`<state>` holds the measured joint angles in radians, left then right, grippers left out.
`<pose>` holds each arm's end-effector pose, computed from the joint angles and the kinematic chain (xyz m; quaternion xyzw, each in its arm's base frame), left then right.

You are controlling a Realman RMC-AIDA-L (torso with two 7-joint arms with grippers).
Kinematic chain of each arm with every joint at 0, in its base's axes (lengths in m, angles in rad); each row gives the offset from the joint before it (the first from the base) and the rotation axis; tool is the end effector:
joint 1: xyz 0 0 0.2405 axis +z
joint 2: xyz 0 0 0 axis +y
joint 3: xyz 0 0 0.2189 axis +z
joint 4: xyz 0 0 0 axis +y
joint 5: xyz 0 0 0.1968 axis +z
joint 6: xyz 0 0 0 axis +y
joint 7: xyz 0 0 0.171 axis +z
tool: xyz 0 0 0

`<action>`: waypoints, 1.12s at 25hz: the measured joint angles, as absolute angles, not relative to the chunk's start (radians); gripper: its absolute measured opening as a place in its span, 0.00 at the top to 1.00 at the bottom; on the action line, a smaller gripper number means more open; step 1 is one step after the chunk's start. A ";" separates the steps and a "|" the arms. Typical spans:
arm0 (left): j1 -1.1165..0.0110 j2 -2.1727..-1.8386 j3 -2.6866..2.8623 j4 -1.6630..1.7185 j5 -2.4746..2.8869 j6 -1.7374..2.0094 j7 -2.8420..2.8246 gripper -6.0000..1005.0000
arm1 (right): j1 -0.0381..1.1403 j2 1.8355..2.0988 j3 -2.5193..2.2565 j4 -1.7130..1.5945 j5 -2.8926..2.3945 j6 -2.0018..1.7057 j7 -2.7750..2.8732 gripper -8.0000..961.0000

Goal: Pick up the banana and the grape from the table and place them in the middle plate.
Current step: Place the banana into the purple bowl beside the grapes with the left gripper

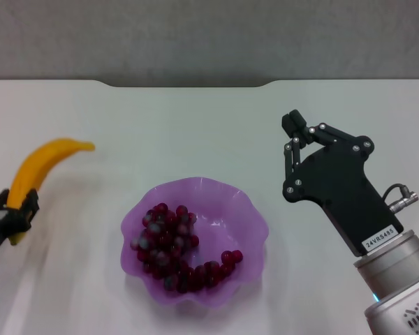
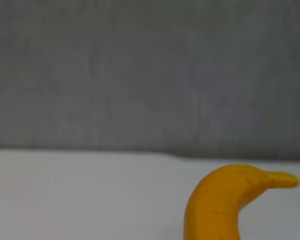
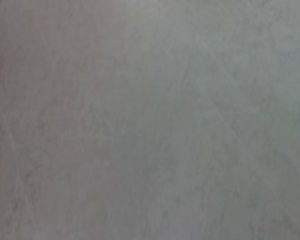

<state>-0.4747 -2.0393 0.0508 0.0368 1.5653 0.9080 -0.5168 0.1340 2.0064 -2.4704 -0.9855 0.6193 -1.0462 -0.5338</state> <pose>-0.3534 0.3336 0.0098 -0.7105 -0.3740 -0.2081 0.5586 0.1360 0.2757 -0.0413 -0.7609 -0.0164 0.3379 0.5537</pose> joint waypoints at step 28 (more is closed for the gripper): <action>-0.537 -2.043 0.296 -0.023 1.847 1.335 -0.568 0.50 | 0.062 2.007 -2.352 -0.927 0.629 -1.189 -0.562 0.97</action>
<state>-0.5372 -2.0431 0.2957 -0.0230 1.8467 1.3349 -0.5679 0.0625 2.0072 -2.3522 -0.9269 0.6286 -1.1888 -0.5615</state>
